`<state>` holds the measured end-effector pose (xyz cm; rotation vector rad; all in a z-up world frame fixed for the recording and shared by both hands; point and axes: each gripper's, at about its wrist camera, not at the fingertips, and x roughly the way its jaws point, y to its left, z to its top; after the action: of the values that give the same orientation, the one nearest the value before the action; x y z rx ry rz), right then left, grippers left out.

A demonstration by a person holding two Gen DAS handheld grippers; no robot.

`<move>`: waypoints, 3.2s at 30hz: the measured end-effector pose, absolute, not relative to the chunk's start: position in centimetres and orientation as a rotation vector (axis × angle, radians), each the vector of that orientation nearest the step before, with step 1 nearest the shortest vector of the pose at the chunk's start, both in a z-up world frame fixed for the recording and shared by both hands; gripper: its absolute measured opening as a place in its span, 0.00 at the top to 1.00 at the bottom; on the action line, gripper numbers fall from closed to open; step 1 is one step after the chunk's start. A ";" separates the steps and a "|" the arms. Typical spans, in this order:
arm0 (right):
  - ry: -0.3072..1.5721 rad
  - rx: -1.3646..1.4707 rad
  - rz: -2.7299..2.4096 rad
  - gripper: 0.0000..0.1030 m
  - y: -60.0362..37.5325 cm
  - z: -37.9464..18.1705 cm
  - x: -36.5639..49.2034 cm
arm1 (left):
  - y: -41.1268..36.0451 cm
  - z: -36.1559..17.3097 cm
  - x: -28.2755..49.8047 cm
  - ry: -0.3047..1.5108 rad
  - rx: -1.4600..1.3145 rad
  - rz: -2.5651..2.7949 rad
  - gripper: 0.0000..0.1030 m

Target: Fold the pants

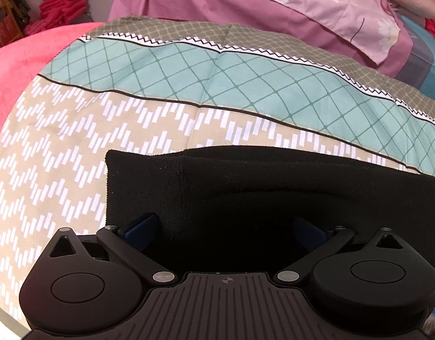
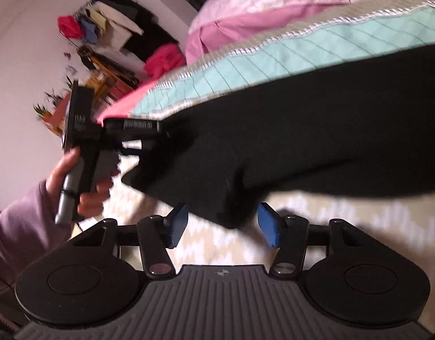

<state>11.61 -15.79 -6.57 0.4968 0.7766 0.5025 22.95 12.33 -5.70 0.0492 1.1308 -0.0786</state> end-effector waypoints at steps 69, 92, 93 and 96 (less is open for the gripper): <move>0.538 0.429 -0.266 0.50 -32.4 -3.7 11.8 | 11.4 -5.1 20.5 1.053 0.131 -0.071 0.00; 0.537 0.459 0.021 0.31 -34.5 -4.1 10.0 | 18.0 1.6 18.6 1.021 -0.159 -0.031 0.00; 0.560 0.438 0.026 0.31 -34.3 -4.6 10.3 | 16.3 1.2 18.7 1.024 -0.146 -0.058 0.00; 0.590 0.434 -0.076 0.40 -36.4 -5.7 10.9 | 11.8 -0.1 19.2 1.058 -0.123 -0.125 0.00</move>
<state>10.91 -36.38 -5.68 0.4344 0.5896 -0.0756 19.21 11.85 -0.13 -0.1228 1.0584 -0.1253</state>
